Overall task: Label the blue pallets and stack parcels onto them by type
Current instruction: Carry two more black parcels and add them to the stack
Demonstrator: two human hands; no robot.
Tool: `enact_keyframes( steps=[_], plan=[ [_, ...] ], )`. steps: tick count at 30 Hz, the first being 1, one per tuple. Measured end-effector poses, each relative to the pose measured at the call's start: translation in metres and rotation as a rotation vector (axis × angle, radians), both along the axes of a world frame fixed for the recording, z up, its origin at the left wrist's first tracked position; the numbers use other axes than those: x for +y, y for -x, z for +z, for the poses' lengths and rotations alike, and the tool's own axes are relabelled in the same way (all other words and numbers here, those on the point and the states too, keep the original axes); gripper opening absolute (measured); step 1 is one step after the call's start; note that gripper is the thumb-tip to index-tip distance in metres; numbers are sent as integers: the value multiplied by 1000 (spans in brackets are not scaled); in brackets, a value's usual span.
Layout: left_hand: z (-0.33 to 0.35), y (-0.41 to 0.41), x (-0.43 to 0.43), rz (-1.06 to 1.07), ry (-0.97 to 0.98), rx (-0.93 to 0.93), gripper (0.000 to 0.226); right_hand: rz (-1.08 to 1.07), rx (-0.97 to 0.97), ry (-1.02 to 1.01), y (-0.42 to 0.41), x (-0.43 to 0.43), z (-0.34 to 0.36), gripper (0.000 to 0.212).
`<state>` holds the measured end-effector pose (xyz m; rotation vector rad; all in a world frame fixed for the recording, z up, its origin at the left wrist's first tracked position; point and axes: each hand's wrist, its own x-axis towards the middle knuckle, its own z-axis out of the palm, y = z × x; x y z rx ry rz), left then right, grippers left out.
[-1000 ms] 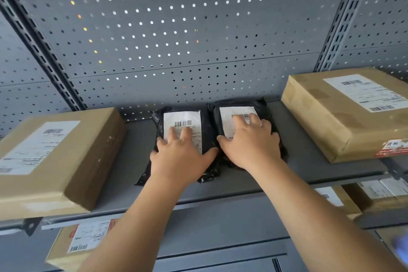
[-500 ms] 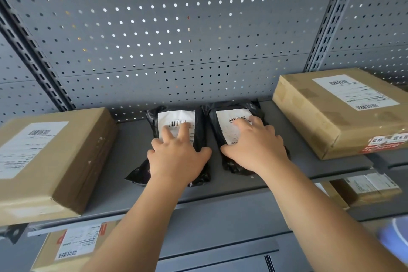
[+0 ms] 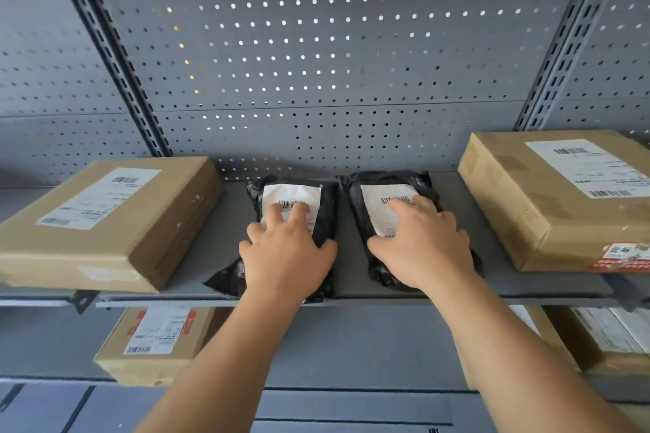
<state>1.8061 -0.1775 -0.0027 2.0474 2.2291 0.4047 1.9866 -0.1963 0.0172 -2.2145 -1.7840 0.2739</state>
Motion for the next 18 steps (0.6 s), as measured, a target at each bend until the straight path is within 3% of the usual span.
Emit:
enact_keyframes(
  steps=[2, 7, 18],
  plan=[
    [7, -2, -12, 47, -31, -12, 70, 31, 13, -39, -3, -4, 4, 42],
    [29, -6, -46, 141, -115, -21, 70, 123, 64, -95, -12, -15, 19, 64],
    [65, 34, -136, 429, -241, -6, 65, 493, 180, -236, 35, -47, 56, 70]
  ],
)
